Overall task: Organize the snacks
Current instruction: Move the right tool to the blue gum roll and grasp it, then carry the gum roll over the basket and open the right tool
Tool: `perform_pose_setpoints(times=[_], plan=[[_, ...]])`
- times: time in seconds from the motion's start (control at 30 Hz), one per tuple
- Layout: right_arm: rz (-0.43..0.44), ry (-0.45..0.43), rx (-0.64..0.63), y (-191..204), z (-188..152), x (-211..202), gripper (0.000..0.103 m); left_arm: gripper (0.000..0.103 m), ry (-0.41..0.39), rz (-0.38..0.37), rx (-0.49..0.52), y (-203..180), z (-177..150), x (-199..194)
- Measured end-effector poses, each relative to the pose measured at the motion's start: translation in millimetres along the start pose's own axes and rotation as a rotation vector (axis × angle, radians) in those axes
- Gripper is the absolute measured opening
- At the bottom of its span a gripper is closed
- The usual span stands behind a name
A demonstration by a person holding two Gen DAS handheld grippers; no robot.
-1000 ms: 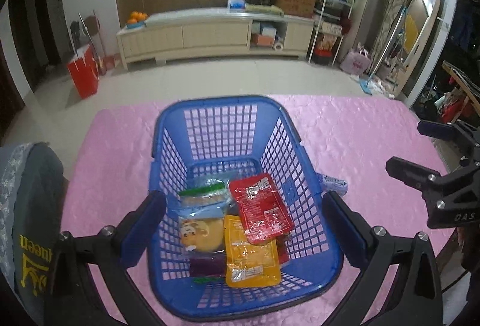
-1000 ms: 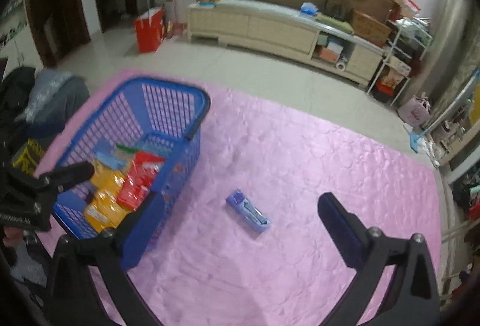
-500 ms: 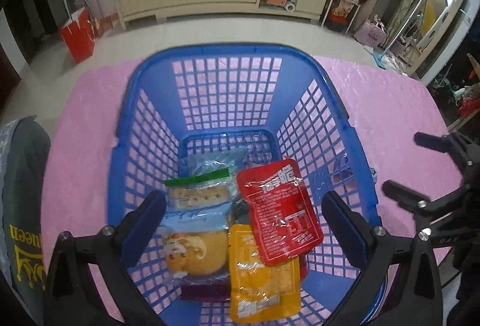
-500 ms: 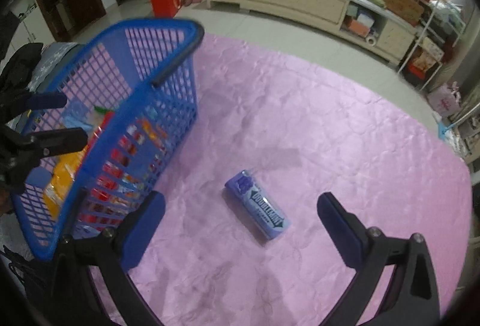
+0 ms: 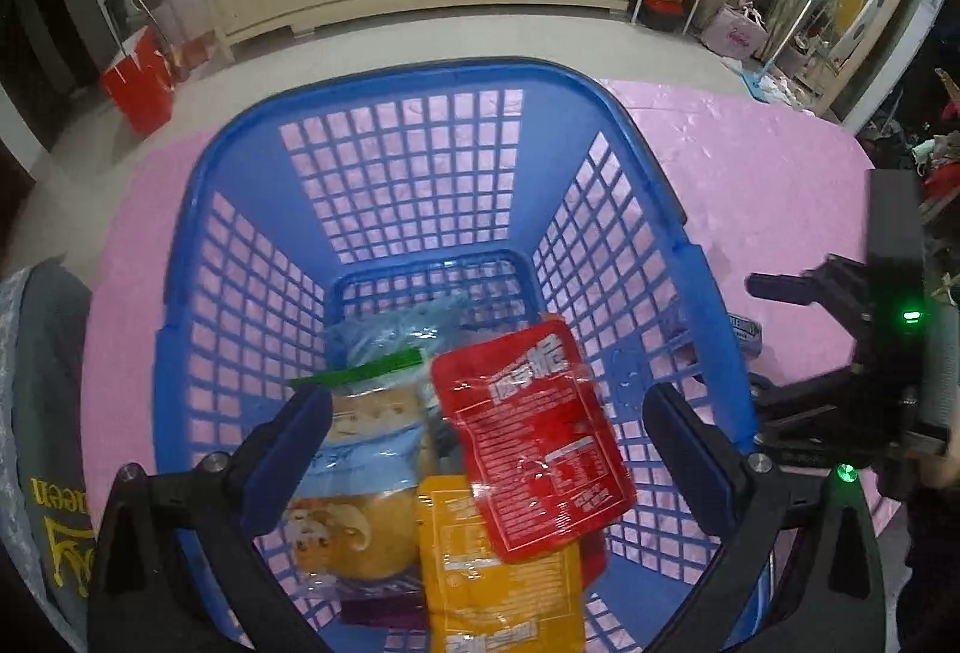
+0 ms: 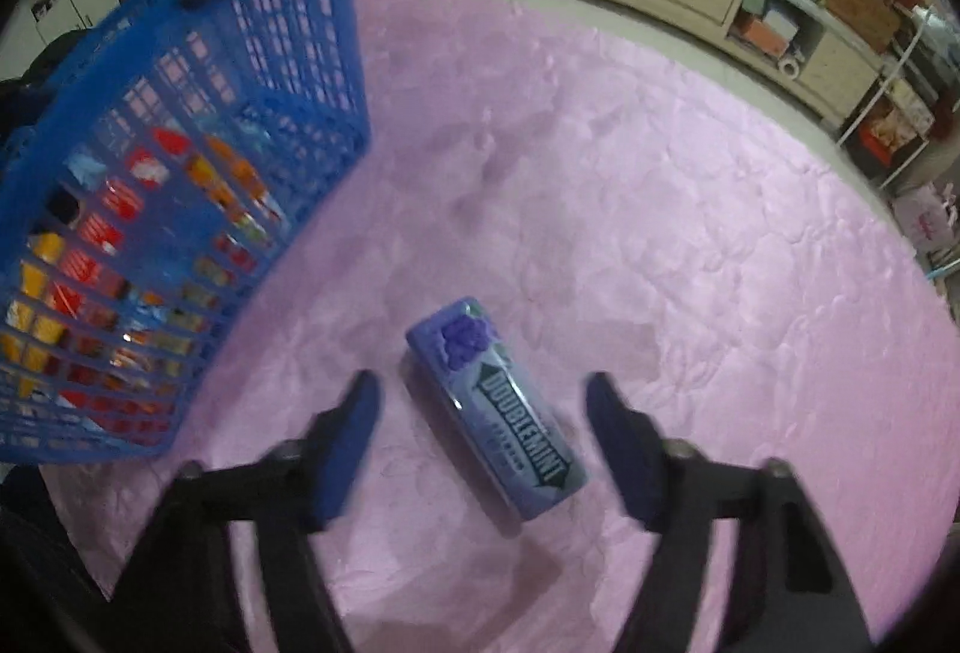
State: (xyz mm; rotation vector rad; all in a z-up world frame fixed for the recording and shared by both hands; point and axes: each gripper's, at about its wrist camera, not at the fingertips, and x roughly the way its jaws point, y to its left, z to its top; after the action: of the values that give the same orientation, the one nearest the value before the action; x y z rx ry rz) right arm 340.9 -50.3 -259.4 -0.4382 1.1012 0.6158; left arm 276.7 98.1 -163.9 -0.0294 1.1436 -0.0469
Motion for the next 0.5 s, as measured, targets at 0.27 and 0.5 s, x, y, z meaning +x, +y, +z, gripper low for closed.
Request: perform_pose_setpoints(times=[0.27, 0.5], plan=[[0.047, -0.042, -0.005, -1.1, -11.3, -6.5, 0.037, 0.102, 0.007, 0.008, -0.022, 0.5, 1.8, 1.1], [0.043, -0.113, 0.031, 9.7, -19.8, -59.0, 0.036, 0.102, -0.045, 0.008, -0.031, -4.3, -6.6, -11.5]])
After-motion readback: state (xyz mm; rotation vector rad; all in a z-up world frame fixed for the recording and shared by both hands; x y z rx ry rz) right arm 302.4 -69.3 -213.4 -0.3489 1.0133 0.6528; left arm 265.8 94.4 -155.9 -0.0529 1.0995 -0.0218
